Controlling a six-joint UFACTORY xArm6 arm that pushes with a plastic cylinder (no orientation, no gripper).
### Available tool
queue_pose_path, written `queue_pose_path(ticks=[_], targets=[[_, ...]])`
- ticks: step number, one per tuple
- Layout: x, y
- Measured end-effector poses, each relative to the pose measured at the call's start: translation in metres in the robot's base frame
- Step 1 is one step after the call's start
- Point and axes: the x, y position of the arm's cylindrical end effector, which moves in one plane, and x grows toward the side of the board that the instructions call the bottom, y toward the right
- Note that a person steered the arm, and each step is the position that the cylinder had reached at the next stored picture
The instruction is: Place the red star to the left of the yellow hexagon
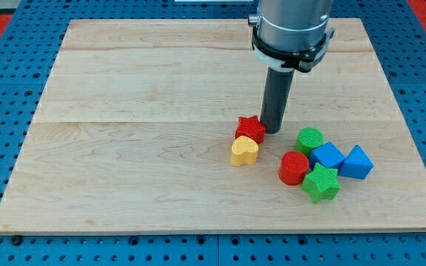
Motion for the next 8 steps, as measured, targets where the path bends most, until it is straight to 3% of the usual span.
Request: queue_pose_path(ticks=[1,2,3,6,7,8], targets=[[0.029,-0.01],[0.032,-0.023],[0.037,-0.079],[-0.071,-0.163],[-0.113,-0.123],[-0.124,-0.059]])
